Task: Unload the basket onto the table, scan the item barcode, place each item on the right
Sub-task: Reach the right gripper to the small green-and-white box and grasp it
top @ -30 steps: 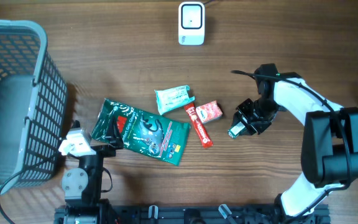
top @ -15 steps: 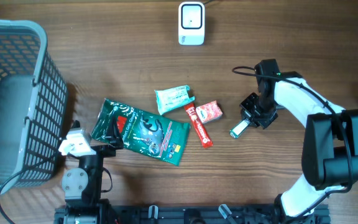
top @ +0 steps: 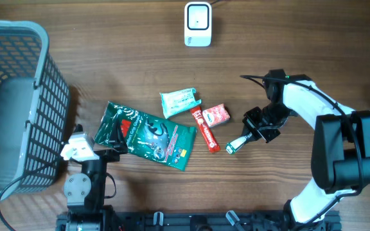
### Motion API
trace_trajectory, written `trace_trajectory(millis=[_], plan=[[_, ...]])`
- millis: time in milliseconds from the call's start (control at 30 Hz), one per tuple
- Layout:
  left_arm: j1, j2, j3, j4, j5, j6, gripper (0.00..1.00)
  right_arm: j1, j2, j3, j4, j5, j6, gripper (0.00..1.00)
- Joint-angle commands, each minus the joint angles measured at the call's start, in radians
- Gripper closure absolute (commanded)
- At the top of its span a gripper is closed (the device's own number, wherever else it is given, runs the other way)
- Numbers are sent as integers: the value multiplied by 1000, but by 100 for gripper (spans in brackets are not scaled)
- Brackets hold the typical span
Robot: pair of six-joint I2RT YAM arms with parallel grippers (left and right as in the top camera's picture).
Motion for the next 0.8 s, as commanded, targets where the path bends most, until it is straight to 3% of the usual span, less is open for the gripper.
trace_trajectory(millis=[0, 200, 367, 567, 600, 700, 767], plan=[[-3, -7, -8, 0, 8, 19, 0, 0, 20, -6, -42, -10, 226, 96], [-3, -7, -8, 0, 8, 19, 0, 0, 20, -6, -270, 37, 895, 96], [-3, -7, -8, 0, 8, 19, 0, 0, 20, -6, -319, 44, 994, 96], [-3, -7, -8, 0, 8, 19, 0, 0, 20, -6, -321, 65, 973, 96], [-3, -7, -8, 0, 8, 19, 0, 0, 20, -6, -312, 64, 919, 96], [-3, -7, -8, 0, 8, 19, 0, 0, 20, -5, -224, 63, 571, 96], [-3, -7, -8, 0, 8, 19, 0, 0, 20, 2, -186, 47, 451, 96]])
